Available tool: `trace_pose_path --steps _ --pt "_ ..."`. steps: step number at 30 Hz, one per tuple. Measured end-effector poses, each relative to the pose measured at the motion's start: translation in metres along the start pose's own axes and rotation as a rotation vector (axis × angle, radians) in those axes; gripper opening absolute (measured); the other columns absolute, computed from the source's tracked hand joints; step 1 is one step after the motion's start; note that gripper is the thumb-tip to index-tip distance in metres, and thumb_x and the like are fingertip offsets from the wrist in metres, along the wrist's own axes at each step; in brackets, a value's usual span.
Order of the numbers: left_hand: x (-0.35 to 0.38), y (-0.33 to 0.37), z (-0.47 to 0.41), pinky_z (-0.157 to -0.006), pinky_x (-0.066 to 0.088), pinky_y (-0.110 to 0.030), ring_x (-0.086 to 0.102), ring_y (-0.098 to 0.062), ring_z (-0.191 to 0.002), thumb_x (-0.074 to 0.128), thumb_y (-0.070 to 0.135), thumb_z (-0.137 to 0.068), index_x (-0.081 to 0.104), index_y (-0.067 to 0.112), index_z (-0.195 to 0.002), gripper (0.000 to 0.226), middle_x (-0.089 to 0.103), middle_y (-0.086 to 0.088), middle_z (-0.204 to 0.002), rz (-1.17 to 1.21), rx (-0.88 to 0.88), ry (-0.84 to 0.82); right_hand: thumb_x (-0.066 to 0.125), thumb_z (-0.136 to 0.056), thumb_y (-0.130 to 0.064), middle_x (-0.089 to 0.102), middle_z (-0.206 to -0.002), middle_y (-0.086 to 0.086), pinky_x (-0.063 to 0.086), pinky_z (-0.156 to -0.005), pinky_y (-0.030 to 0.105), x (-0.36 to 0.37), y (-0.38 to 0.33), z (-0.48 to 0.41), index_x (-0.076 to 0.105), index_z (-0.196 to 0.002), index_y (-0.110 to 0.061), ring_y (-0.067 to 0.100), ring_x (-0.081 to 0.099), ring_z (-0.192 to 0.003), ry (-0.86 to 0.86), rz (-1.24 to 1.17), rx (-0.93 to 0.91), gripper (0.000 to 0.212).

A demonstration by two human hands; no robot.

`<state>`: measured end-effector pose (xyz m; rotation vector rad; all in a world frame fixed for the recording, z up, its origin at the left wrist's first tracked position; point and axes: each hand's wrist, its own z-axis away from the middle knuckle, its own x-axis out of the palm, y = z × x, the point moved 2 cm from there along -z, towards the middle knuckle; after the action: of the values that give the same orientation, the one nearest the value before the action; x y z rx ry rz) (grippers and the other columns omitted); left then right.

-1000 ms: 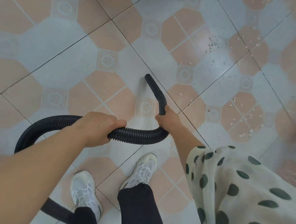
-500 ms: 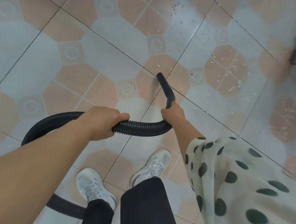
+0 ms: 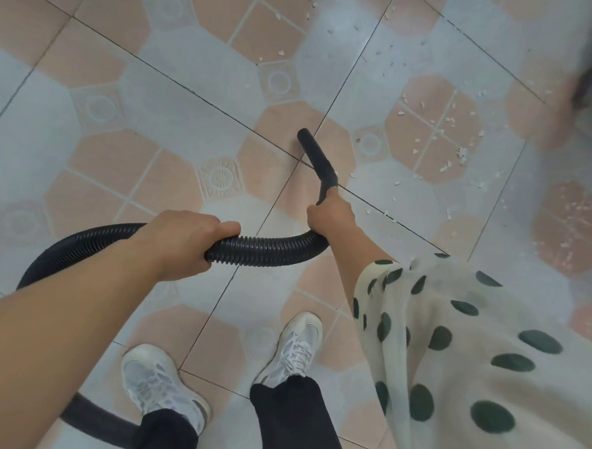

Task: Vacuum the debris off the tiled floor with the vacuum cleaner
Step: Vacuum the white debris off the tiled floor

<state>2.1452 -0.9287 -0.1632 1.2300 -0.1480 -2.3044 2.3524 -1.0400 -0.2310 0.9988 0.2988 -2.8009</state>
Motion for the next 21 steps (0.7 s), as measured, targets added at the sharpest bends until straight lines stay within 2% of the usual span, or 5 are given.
trace_pose_path --steps 2,6,11,14,21 --pt "-0.001 0.016 -0.006 -0.053 0.033 -0.027 0.054 -0.018 -0.077 0.051 0.016 -0.081 0.043 0.032 -0.103 0.028 0.051 0.008 -0.084 0.000 0.014 -0.019 0.047 -0.096 -0.017 0.055 -0.121 0.015 0.036 -0.054 0.028 -0.007 0.019 0.001 0.026 -0.146 -0.010 0.025 0.048 -0.086 -0.009 0.002 0.030 0.054" --pt "-0.006 0.045 -0.022 -0.054 0.034 -0.027 0.054 -0.016 -0.076 0.049 0.016 -0.082 0.042 0.034 -0.105 0.029 0.052 0.009 -0.085 0.003 0.039 -0.023 0.046 -0.096 -0.018 0.054 -0.127 0.016 0.039 -0.071 0.033 -0.026 0.047 -0.005 0.023 -0.148 -0.010 0.027 0.049 -0.092 -0.030 0.012 0.037 0.058" --pt "-0.013 0.060 -0.035 -0.052 0.033 -0.025 0.052 -0.015 -0.072 0.050 0.017 -0.083 0.042 0.034 -0.105 0.029 0.051 0.009 -0.083 -0.023 0.022 -0.031 0.046 -0.095 -0.018 0.054 -0.127 0.015 0.039 -0.067 0.032 -0.040 0.056 -0.015 0.023 -0.150 -0.013 0.025 0.047 -0.090 -0.037 -0.015 0.015 0.060" --pt "-0.011 0.070 -0.034 -0.053 0.035 -0.025 0.052 -0.015 -0.074 0.049 0.017 -0.083 0.042 0.034 -0.104 0.027 0.051 0.009 -0.085 -0.041 0.049 -0.058 0.045 -0.095 -0.018 0.054 -0.126 0.015 0.034 -0.054 0.029 -0.035 0.072 -0.008 0.021 -0.151 -0.014 0.026 0.049 -0.088 -0.070 -0.011 0.020 0.061" --pt "0.008 0.079 -0.009 -0.050 0.029 -0.023 0.050 -0.015 -0.075 0.048 0.018 -0.083 0.043 0.034 -0.105 0.028 0.052 0.009 -0.087 -0.099 0.110 -0.129 0.044 -0.094 -0.018 0.055 -0.120 0.017 0.040 -0.065 0.033 0.001 0.100 0.024 0.019 -0.150 -0.015 0.029 0.052 -0.089 -0.116 -0.060 0.019 0.062"
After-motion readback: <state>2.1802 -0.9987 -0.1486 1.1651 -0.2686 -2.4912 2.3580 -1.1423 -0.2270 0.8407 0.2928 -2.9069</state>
